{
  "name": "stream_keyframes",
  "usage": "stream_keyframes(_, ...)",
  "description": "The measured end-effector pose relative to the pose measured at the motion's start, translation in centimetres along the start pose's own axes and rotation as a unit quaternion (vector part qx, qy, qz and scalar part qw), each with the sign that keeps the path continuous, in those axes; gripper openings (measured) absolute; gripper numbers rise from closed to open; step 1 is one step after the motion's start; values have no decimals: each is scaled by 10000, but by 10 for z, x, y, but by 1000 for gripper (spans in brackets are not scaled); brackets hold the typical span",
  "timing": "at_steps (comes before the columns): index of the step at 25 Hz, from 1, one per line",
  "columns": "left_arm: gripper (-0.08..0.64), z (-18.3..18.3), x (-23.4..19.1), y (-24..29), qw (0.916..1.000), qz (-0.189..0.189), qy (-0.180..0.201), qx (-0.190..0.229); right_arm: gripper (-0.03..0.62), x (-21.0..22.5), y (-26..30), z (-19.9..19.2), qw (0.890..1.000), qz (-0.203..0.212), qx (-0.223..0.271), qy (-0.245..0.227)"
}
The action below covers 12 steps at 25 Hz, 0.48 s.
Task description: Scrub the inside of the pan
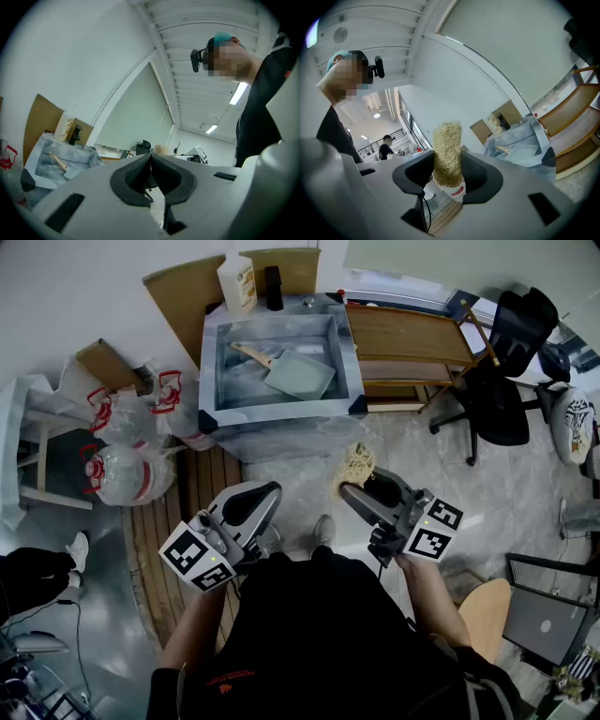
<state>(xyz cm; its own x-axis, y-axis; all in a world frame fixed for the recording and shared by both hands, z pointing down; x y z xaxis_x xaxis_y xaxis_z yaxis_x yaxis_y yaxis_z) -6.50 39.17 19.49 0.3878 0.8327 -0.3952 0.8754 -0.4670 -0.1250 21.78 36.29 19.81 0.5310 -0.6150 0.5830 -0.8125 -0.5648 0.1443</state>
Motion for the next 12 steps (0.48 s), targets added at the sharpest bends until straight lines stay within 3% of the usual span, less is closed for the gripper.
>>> stream_keyframes(12,20,-6,12,13,9999,83,32,-63,187,11,-15,2,10000,29,23,63)
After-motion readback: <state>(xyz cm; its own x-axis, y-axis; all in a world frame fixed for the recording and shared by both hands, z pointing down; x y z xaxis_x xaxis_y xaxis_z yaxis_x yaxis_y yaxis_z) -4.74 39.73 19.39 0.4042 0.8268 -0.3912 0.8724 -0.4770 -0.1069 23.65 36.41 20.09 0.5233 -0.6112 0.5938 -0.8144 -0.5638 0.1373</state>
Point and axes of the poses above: the fingertips, and each gripper's own axes: y forward along the fingers, x to its right, z out of its top, the point moved 10 cm from there along -y, backward along the fingers, and after that the axes turned 9 degrees about -z, right-handed, at the moved point
